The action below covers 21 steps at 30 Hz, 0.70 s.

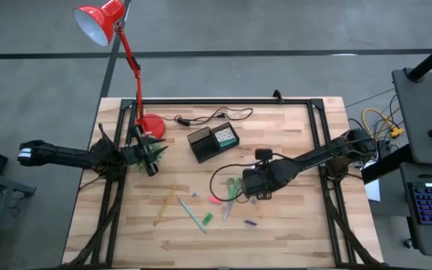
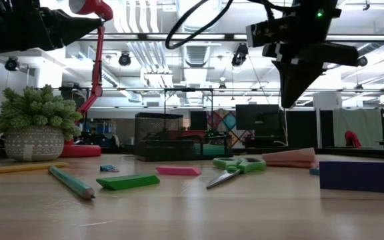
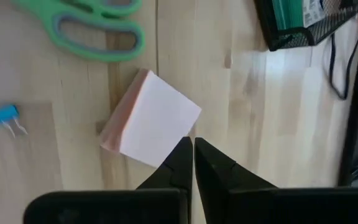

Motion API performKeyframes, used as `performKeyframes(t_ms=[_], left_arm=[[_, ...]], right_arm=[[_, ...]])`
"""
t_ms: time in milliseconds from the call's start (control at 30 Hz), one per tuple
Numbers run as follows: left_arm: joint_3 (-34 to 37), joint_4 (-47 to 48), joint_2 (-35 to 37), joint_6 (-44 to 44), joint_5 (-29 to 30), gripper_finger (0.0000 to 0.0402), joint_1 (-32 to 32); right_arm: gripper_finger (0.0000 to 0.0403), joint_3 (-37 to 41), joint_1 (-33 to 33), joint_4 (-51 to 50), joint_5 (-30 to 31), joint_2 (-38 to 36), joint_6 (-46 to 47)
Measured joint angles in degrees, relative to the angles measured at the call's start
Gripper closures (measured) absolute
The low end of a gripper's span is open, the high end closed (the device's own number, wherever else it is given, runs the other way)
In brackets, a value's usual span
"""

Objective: Pick and place office supplies into organizer
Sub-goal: Put the pink sticky note into the black desk organizer

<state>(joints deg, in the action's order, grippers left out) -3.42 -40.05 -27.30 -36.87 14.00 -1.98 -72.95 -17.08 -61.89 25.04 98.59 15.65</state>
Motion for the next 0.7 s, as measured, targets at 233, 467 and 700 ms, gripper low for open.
performKeyframes(t_ms=[233, 467, 700], left_arm=[[-0.02, 0.00, -0.03, 0.01, 0.00, 0.0306, 0.02], [0.00, -0.01, 0.00, 0.01, 0.00, 0.0306, 0.01], [0.00, 0.00, -0.05, 0.03, -0.01, 0.0306, 0.01]], right_arm=[[0.0368, 0.02, 0.24, 3.89, -4.43, 0.34, 7.18], [0.0276, 0.31, 0.11, 4.60, -5.98, 4.17, 7.32], [0.0215, 0.92, 0.13, 5.94, -6.00, 8.29, 7.25]])
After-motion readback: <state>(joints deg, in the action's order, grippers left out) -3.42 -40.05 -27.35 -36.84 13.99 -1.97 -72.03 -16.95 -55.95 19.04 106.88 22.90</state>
